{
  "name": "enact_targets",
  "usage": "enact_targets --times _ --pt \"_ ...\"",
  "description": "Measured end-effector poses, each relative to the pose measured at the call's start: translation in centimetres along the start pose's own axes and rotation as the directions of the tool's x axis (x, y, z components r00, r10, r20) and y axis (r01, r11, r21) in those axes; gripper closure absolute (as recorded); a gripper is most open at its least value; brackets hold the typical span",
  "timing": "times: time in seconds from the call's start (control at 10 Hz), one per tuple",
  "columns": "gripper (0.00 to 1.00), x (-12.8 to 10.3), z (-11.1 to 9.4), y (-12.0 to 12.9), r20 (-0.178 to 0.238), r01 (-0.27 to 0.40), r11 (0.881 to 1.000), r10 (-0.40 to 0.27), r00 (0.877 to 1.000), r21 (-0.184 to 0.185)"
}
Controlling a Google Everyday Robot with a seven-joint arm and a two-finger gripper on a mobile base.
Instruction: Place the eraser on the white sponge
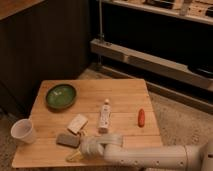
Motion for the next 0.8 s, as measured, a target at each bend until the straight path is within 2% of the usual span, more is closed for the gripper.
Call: enact_targets --times 0.2,0.3,0.5,0.8 --pt "0.69 0.05 -0.06 0.04 0.0 0.0 1.0 0.0 1.0 -0.001" --pt "0.83 0.16 -0.22 0.28 -0.001 -0.002 1.0 0.002 1.0 -0.004" --pt "0.98 0.33 -0.43 0.32 -0.002 -0.001 1.0 0.001 1.0 -0.005" --pt "1.0 0.44 -0.5 -0.05 0.0 0.001 1.0 -0.001 1.0 0.001"
